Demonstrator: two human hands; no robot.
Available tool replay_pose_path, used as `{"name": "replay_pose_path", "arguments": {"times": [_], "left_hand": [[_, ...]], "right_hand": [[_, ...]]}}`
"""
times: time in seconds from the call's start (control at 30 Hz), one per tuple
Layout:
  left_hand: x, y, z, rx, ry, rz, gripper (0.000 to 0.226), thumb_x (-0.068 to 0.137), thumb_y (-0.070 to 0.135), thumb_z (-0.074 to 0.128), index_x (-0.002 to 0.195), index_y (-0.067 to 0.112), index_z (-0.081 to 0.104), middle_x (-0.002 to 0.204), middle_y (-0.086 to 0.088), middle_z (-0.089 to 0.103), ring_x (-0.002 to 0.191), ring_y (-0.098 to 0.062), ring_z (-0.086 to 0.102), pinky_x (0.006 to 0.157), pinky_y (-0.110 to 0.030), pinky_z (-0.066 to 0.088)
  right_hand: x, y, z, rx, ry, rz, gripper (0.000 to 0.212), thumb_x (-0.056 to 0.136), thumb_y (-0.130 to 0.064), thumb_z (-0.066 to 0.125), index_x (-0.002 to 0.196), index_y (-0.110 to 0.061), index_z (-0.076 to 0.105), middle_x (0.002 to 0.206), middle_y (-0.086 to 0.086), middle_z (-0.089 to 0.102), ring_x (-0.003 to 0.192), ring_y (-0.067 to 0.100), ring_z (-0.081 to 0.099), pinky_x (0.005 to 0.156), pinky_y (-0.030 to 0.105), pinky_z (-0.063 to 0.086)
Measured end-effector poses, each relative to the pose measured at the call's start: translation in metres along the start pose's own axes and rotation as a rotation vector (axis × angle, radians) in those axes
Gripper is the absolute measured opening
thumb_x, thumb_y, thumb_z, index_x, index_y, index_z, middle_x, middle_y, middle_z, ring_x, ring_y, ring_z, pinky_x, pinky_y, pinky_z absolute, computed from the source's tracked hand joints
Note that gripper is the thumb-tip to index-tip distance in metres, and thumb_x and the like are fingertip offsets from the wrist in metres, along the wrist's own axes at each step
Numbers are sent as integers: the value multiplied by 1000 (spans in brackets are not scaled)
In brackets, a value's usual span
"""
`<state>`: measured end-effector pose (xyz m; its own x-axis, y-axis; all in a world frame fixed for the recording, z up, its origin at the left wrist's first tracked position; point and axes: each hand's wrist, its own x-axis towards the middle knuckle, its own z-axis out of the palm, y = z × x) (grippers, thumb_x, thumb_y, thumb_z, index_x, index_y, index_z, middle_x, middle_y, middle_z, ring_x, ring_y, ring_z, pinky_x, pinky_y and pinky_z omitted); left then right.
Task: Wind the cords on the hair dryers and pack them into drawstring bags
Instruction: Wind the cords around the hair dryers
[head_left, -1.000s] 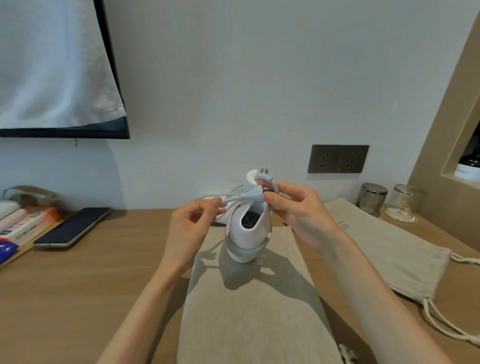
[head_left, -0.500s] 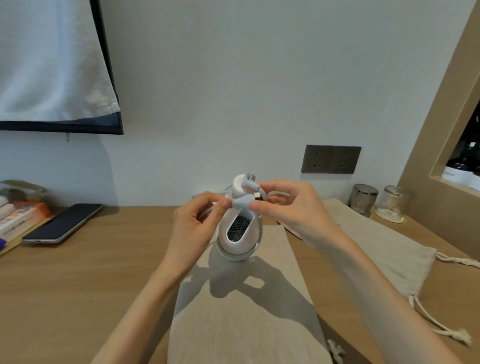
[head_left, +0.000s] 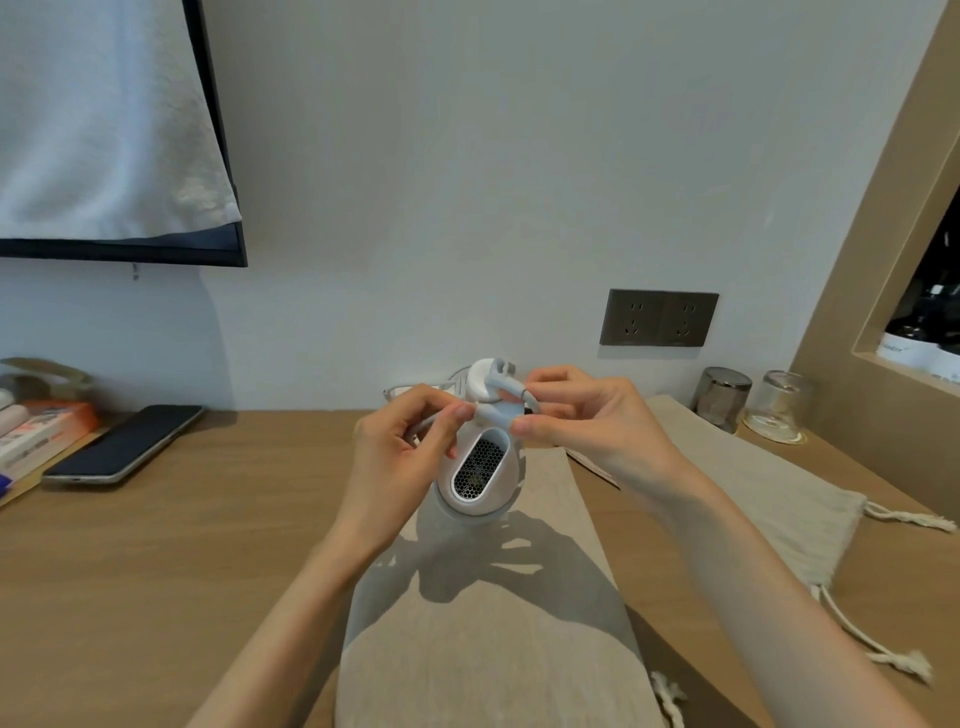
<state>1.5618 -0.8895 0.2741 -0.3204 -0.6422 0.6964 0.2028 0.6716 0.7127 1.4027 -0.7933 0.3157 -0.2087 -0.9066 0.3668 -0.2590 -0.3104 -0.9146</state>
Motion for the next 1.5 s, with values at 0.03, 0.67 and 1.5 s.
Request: {"name": "replay_pose_path", "arguments": {"times": [0.03,0.67,1.5], "left_hand": [[0,0,0,5,-16,10,12,84,25,60,73,23,64,56,15,59,49,-1,52,52,-10,36],[-2,-8,-15,477,82,559,24,91,27,58,85,9,72,71,5,70,58,-7,64,49,-28,49],[-14,-27,2,591,271,578,31,94,33,56,83,9,71,73,2,72,61,-8,67,48,-27,45]], "right_hand": [[0,0,-3,6,-11,19,34,69,4,74,103,-2,71,102,6,58,85,0,62,74,22,55],[6,4,-1,-111,-27,-49,34,66,-13,76,100,-13,73,95,0,53,78,12,57,83,35,53],[-4,22,33,-544,457,-393,17,76,-28,78,83,-15,71,82,-5,67,79,6,64,74,36,54]]}}
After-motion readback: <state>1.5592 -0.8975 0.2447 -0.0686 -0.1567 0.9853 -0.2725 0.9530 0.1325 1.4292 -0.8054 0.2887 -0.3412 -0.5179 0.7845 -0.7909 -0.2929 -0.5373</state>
